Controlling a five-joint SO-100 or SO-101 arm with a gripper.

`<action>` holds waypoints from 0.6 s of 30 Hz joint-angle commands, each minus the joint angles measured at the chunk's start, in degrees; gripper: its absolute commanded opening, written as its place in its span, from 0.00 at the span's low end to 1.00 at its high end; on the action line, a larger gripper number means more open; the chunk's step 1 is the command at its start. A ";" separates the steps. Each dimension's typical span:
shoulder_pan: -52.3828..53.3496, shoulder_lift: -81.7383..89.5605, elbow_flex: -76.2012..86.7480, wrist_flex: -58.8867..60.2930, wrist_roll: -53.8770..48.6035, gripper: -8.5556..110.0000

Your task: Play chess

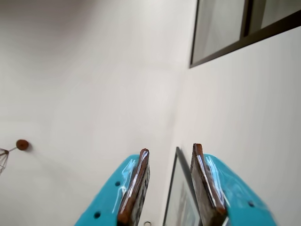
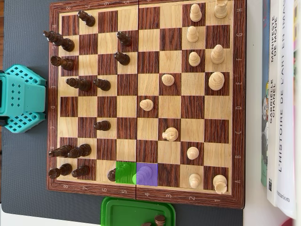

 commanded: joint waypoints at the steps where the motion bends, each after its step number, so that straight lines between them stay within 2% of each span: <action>1: -0.18 -0.53 1.14 0.00 -0.09 0.19; 18: 0.26 -0.53 1.14 0.00 0.18 0.19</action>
